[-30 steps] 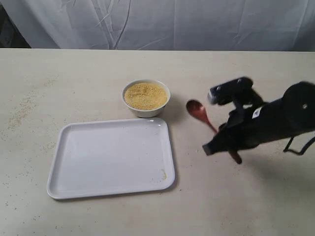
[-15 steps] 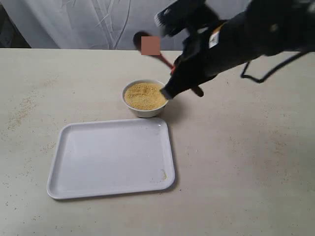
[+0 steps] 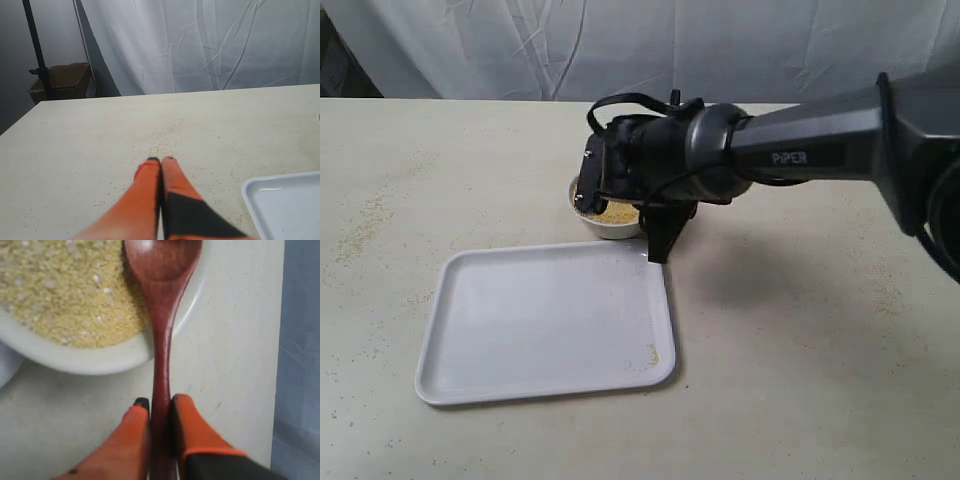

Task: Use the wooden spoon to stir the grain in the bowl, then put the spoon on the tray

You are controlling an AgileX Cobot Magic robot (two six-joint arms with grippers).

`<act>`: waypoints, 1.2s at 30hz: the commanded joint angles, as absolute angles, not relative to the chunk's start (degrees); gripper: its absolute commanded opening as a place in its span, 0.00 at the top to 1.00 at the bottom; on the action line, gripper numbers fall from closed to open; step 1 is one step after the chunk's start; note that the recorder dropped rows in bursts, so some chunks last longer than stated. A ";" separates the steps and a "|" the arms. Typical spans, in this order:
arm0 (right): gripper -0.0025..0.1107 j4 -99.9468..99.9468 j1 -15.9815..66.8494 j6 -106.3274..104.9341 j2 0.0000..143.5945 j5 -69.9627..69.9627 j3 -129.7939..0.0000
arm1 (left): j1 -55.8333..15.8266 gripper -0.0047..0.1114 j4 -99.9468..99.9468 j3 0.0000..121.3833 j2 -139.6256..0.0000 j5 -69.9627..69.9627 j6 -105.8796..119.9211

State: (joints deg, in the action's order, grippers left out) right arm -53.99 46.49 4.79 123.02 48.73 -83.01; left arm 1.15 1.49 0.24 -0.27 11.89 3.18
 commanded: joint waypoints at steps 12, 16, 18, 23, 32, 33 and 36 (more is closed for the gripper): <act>0.97 -58.53 53.22 2.77 122.22 56.76 -83.77 | 0.84 0.96 1.62 0.00 0.00 11.60 3.12; 0.97 -58.67 53.47 2.77 120.01 58.73 -83.77 | 0.84 0.96 1.62 0.00 0.00 11.60 3.12; 0.97 -58.94 53.47 2.77 119.05 59.83 -83.77 | 0.84 0.96 1.62 0.00 0.00 11.60 3.12; 0.97 -60.36 53.47 2.53 117.52 60.69 -83.77 | 0.84 0.96 1.62 0.00 0.00 11.60 3.12; 0.97 -62.81 49.87 2.53 119.94 59.35 -83.77 | 0.84 0.96 1.62 0.00 0.00 11.60 3.12; 0.97 -62.81 49.33 2.53 120.54 59.04 -83.77 | 0.84 0.96 1.62 0.00 0.00 11.60 3.12; 0.97 -62.58 48.42 3.12 121.94 57.84 -83.77 | 0.84 0.96 1.62 0.00 0.00 11.60 3.12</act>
State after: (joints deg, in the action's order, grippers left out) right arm -62.18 49.47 2.70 121.04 58.92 -83.50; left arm 1.15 1.49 0.24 -0.27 11.89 3.18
